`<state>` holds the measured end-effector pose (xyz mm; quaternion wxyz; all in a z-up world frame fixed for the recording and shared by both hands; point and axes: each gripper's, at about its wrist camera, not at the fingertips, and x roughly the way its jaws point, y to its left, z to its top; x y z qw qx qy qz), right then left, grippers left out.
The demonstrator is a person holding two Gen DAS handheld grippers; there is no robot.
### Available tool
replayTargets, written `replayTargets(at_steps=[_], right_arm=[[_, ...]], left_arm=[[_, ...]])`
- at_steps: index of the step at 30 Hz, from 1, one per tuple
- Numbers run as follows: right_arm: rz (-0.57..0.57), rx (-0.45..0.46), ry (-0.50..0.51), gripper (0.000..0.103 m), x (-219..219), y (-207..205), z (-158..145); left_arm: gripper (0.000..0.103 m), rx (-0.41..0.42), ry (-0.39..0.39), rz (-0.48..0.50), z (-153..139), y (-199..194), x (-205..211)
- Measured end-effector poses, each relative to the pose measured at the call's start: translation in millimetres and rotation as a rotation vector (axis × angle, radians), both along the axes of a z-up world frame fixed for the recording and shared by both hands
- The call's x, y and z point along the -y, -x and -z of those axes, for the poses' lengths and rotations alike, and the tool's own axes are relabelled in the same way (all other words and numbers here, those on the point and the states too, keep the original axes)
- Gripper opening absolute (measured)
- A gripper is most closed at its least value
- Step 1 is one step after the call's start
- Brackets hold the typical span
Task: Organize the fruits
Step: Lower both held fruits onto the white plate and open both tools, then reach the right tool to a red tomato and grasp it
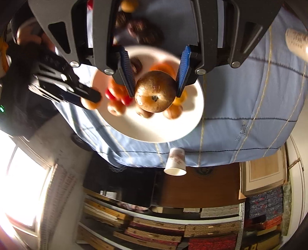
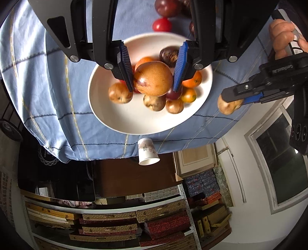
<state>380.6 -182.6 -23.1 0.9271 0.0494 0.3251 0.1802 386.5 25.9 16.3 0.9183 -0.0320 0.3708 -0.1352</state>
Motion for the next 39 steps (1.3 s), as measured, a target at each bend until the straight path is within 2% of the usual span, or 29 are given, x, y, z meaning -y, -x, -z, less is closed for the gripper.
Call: replayTargets(at_steps=[6,12,13,14,15,18,21,24,26,31,34,37,39], right_arm=[[0.0,-0.033,0.0,0.041,-6,-26,14],[-0.037,-0.044,0.006,0.042,-13,-32,20],[-0.036,-0.038,0.007,0.044,-13,-31,20],[-0.033,-0.032,0.005,0.048,-12,-30,19],[-0.029,-0.026,0.001,0.048,-10,-27,17],[-0.029,-0.012,-0.014,0.048,-4,-18,7],[-0.03,0.005,-0.009,0.05,2,-1,0],[-0.012,0.018,0.018,0.056,11,20,3],[-0.004,0.001,0.012,0.057,18,33,10],[0.007,-0.08,-0.059,0.057,36,54,35],[0.001,-0.144,-0.078,0.057,39,63,51],[-0.056,-0.191,-0.121,0.057,35,74,55],[-0.11,-0.179,-0.106,0.057,27,85,53]], left_arm=[[0.041,-0.045,-0.02,-0.055,22,-49,1],[0.042,-0.063,-0.054,-0.07,40,-64,7],[0.056,-0.06,-0.061,-0.079,41,-64,8],[0.065,-0.049,-0.073,-0.097,39,-63,8],[0.073,-0.023,-0.078,-0.118,36,-59,8],[0.074,0.014,-0.082,-0.112,23,-43,7],[0.088,0.05,-0.103,-0.122,12,-19,4],[0.092,0.093,-0.117,-0.144,7,14,-1],[0.095,0.098,-0.119,-0.161,8,34,-6],[0.098,0.061,-0.09,-0.223,33,77,-25],[0.098,-0.016,-0.051,-0.273,55,91,-42],[0.098,-0.062,-0.026,-0.304,65,98,-53],[0.098,-0.06,-0.03,-0.319,65,102,-57]])
